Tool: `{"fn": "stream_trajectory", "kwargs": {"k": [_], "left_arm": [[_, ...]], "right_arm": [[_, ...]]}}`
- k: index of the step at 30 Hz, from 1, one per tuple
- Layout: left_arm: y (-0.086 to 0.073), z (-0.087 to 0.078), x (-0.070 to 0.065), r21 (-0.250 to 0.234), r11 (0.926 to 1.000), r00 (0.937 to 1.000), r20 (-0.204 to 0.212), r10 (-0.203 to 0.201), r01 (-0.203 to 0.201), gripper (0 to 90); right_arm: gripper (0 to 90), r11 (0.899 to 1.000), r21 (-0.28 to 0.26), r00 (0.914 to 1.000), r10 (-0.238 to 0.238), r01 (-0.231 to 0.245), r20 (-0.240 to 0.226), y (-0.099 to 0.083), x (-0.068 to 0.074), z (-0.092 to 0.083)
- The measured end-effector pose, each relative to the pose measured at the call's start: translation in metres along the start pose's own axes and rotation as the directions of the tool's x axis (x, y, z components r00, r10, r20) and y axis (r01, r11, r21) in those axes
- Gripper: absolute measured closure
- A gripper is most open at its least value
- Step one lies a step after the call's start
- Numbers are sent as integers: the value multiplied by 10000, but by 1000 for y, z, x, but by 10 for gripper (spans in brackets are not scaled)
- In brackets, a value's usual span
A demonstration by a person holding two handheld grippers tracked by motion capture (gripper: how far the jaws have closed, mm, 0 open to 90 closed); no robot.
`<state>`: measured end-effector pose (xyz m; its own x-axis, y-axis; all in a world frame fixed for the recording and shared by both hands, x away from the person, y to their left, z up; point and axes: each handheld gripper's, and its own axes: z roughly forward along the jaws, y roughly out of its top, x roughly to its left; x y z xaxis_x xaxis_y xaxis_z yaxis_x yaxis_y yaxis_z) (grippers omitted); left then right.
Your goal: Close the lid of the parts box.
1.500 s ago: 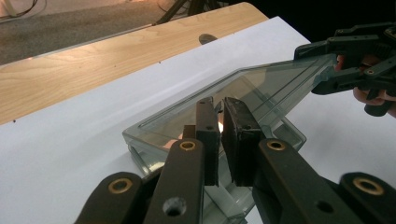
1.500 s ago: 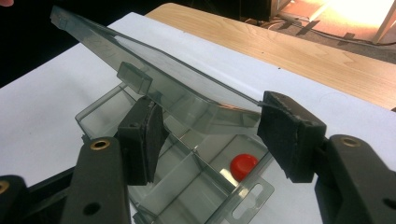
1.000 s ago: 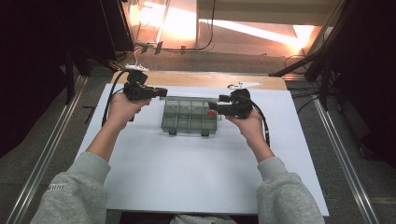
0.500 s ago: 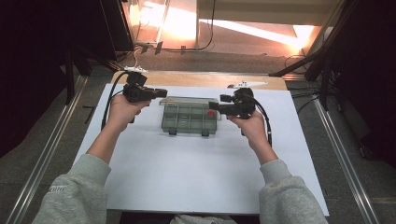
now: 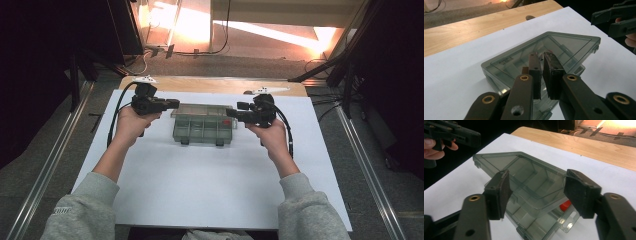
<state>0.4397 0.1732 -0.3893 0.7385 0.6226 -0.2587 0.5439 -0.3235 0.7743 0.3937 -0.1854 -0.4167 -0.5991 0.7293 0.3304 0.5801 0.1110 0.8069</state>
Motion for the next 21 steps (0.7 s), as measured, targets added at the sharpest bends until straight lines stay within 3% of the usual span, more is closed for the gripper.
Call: {"fn": "stream_trajectory", "kwargs": {"k": [3,14,16,21], "left_arm": [[-4,0,-1,77,10000,10000,-11,21,-21,846],[-17,0,-3,201,9998,10000,36,82,-82,846],[-19,0,-4,203,9998,10000,27,76,-76,846],[-22,-1,-3,156,9999,10000,24,56,-56,846]], "right_arm": [[441,10000,-75,10000,19,-19,-65,1,0,-1],[851,9988,492,9996,-14,27,-276,-5,3,4],[899,9987,505,9997,-56,69,-256,-7,3,6],[900,9980,615,9998,-98,107,-150,-10,4,8]]}}
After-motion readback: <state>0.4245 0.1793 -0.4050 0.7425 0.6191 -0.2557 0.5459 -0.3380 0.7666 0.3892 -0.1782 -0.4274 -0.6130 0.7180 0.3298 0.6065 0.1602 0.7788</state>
